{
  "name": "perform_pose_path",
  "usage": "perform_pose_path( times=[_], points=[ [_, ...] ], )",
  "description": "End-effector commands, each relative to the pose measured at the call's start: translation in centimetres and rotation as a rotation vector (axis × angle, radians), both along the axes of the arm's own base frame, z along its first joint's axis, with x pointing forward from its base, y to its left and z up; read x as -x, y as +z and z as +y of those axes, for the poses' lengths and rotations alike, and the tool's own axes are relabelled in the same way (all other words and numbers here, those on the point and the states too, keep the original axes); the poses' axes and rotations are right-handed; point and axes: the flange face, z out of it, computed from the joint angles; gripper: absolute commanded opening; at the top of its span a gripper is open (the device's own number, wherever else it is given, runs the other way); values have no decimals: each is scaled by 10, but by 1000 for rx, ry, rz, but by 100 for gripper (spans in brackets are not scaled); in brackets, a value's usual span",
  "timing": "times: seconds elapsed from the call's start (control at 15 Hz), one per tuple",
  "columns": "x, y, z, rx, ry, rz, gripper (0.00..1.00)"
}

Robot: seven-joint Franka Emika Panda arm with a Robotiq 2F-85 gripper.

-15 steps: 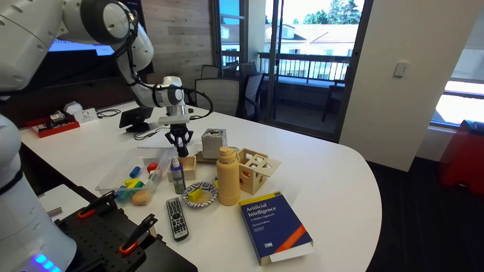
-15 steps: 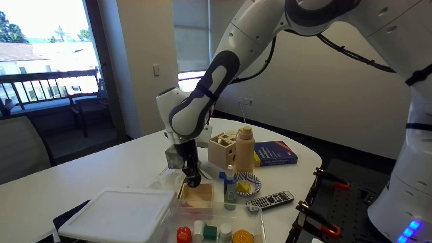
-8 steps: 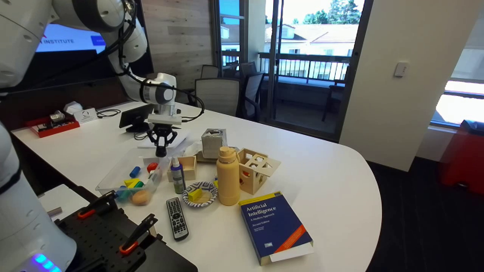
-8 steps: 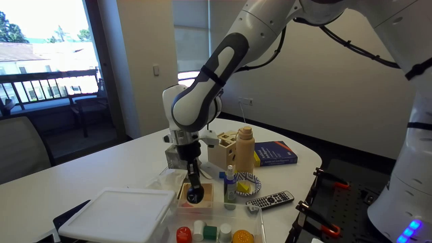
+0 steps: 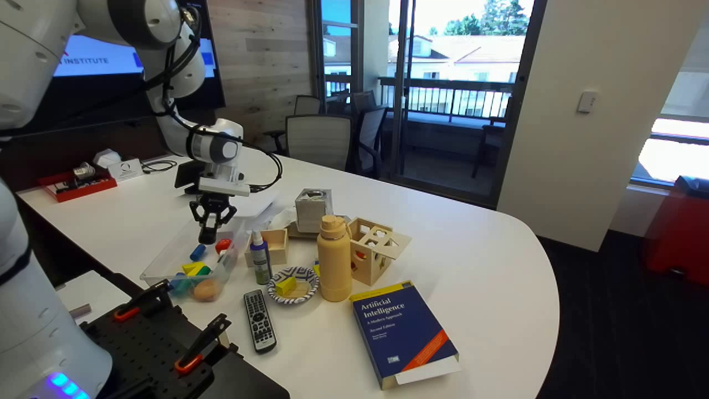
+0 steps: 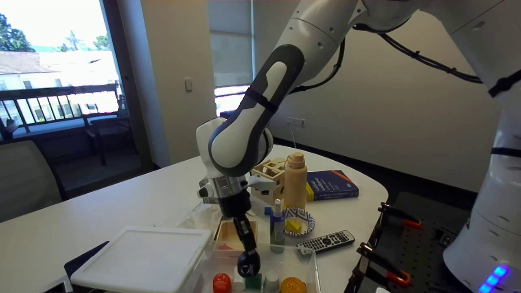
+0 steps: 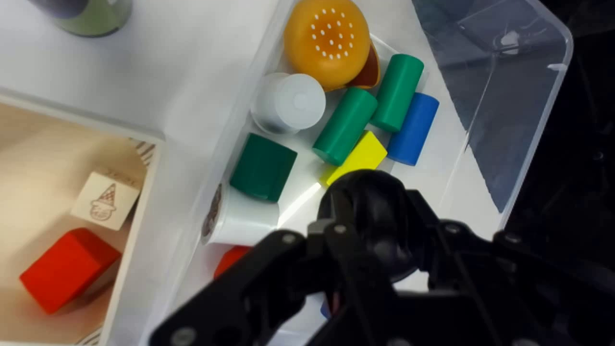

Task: Take the black object out of the wooden box then place it in the clear container, put the yellow block from the black and white bowl in the wooden box.

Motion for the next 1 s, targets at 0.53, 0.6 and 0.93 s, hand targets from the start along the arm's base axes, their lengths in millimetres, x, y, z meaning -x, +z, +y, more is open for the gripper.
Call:
perform_pose_path(
  times=[0.53, 0.6, 0.93],
  points=[
    [-32, 44, -58, -29, -143, -140, 100],
    [-40, 53, -74, -27, -186, -180, 100],
    [-51, 89, -164, -8, -429, -325, 100]
  ],
)
